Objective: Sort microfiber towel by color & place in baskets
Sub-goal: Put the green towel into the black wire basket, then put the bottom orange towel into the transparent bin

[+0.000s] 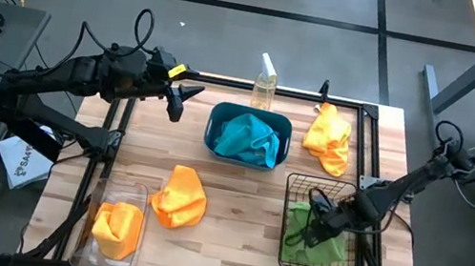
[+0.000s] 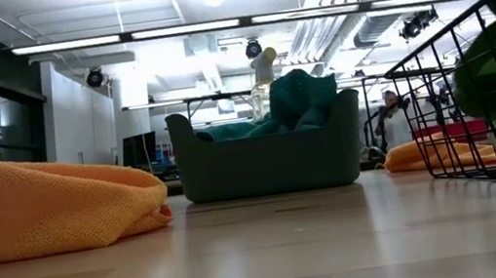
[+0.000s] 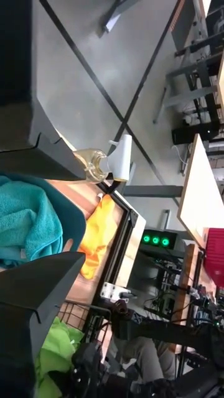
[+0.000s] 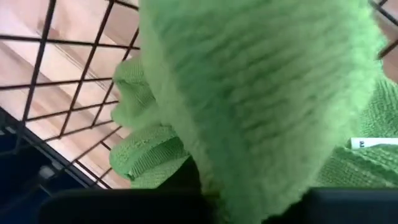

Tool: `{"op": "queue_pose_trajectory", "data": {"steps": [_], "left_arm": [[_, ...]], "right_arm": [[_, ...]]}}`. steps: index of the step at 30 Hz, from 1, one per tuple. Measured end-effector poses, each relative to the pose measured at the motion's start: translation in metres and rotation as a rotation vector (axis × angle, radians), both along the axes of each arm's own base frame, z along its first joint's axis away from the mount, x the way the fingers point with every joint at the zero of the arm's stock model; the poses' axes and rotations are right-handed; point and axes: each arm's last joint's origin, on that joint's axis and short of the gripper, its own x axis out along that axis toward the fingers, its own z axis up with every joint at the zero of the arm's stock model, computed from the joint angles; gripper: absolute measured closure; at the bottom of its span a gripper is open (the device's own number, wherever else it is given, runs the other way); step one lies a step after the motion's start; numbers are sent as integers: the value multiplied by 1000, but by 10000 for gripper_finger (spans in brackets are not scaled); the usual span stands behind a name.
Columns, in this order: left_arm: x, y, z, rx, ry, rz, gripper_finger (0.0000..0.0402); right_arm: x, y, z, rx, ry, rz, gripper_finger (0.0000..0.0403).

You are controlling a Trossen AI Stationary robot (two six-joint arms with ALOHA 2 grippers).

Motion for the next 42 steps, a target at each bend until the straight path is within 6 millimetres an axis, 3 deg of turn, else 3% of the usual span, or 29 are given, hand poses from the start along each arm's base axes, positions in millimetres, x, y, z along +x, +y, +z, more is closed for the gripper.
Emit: {"op": "queue_pose_trajectory", "data": {"steps": [6,14,19,24,28,36,42], "left_arm": [[0,0,0,-2,-2,2,215],[-2,0,1,-3,-7,7,215],[-2,0,0,-5,1,5,215],[-1,-5,-12,-83,109,-138,215],[9,-18,-48,-239,244,-319,215],[26,-54,-162,-458,641,-387,215],[54,-88,-199,-434,879,-508,215]], "right_arm": [[13,-10,21,75,-16,165,261],[6,-24,83,7,37,392,115],[5,-36,115,-149,-17,384,83],[25,-46,124,-306,-214,256,80],[42,-58,125,-409,-312,183,80],[53,-80,126,-505,-344,134,80],[54,-88,126,-520,-331,168,80]]}}
